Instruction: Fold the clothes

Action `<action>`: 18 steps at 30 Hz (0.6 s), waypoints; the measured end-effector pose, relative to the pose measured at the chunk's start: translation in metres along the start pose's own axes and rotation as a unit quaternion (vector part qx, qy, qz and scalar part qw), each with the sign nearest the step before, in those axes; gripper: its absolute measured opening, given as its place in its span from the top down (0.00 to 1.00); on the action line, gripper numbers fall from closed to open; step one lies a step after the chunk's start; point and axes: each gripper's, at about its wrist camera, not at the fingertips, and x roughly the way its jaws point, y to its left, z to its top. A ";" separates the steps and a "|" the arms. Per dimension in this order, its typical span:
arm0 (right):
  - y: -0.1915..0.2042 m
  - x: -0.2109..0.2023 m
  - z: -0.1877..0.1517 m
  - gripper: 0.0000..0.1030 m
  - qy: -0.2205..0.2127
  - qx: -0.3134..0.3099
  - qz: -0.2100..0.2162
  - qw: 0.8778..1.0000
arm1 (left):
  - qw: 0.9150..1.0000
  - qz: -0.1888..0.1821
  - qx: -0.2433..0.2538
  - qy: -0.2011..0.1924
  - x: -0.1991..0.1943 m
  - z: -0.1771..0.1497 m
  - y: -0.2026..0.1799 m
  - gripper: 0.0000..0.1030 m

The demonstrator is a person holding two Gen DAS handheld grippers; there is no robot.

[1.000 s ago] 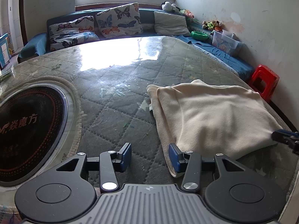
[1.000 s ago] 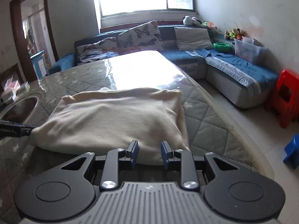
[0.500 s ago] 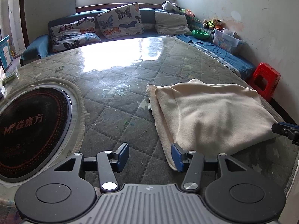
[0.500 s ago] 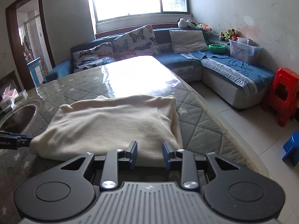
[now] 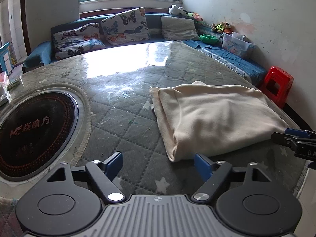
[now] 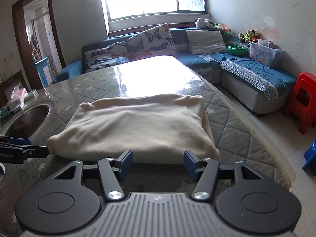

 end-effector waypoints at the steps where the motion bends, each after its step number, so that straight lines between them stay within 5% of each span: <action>1: 0.001 -0.001 -0.001 0.37 0.000 0.000 -0.001 1.000 | 1.000 -0.001 0.002 -0.002 -0.002 -0.002 -0.002 0.14; 18: 0.016 -0.008 -0.016 0.10 0.006 -0.020 -0.023 1.000 | 1.000 -0.002 0.005 -0.022 -0.022 -0.021 -0.012 0.00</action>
